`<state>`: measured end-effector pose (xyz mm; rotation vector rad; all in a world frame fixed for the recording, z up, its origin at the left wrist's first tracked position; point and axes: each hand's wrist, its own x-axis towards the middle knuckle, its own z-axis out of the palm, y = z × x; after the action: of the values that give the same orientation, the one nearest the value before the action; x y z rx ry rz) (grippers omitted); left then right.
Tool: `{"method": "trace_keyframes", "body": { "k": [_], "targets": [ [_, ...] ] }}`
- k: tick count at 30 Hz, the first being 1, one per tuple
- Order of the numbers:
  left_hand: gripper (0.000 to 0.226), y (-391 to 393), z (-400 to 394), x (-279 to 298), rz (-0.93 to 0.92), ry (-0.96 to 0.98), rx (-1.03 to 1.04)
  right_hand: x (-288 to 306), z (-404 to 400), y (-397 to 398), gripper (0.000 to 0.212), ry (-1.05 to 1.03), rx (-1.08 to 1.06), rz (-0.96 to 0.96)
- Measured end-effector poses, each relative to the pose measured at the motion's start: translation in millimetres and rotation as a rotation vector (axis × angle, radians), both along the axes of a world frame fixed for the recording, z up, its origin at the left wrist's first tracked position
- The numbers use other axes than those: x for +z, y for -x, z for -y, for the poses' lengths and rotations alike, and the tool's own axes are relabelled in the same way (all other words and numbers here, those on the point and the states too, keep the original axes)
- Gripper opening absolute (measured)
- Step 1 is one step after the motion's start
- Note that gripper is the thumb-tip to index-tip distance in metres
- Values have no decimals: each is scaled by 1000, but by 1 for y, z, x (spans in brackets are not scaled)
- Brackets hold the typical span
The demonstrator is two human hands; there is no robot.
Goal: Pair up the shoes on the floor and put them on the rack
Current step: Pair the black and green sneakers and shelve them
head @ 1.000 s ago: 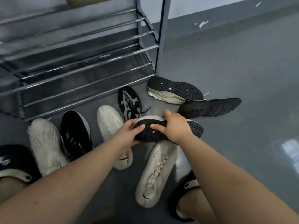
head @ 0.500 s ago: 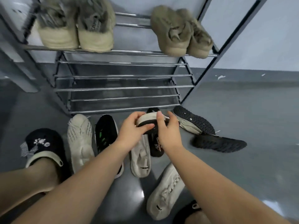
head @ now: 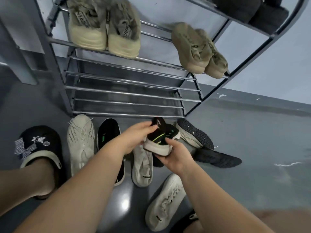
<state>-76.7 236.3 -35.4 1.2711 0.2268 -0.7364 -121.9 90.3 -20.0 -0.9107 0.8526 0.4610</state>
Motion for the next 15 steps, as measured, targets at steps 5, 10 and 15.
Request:
{"method": "trace_keyframes", "body": {
  "k": [5,10,15],
  "targets": [
    [40,25,-13,-46,-368,143,-2,-18,-5,10,40,33,231,13],
    [35,51,-26,-74,-436,261,141,-33,-13,12,35,72,330,13],
    [30,72,-33,-80,-460,290,283,-59,-23,13,41,292,369,-52]
  ]
}}
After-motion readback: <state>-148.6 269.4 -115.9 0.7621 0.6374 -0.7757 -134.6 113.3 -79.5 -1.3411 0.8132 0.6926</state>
